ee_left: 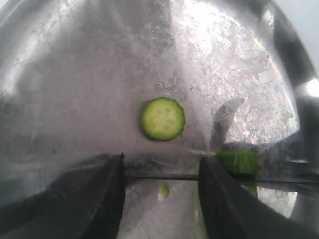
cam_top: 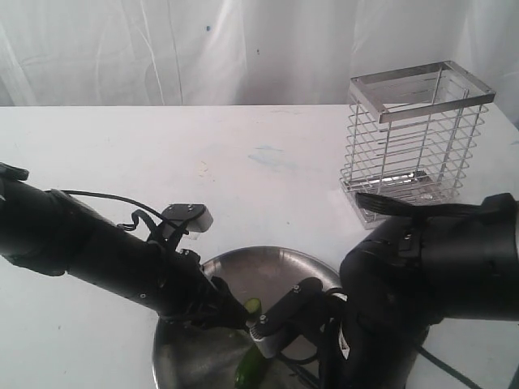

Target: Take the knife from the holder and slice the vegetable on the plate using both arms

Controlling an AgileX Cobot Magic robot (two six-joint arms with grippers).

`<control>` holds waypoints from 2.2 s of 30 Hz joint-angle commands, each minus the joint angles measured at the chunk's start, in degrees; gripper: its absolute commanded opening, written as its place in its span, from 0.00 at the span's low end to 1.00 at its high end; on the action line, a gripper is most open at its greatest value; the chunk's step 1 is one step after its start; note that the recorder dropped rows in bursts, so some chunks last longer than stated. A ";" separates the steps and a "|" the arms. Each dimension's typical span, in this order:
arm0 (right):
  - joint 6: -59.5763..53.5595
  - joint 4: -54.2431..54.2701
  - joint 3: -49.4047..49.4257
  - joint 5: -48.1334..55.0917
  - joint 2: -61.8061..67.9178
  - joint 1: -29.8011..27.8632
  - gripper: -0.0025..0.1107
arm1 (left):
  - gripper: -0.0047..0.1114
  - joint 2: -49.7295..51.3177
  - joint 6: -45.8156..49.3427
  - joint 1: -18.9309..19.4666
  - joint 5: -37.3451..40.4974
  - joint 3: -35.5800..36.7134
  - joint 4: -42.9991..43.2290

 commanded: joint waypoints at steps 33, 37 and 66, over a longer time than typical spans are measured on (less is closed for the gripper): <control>-1.80 1.39 2.11 -4.50 -4.61 -0.05 0.02 | 0.48 -7.10 -1.00 -0.43 0.15 0.54 4.59; -1.80 1.39 2.11 -3.44 -4.61 -0.05 0.02 | 0.48 -10.51 -1.16 -0.43 -1.36 0.54 5.89; 0.84 -2.05 2.11 -0.25 -4.41 -0.05 0.02 | 0.48 -12.75 -8.26 -0.43 0.46 0.54 15.02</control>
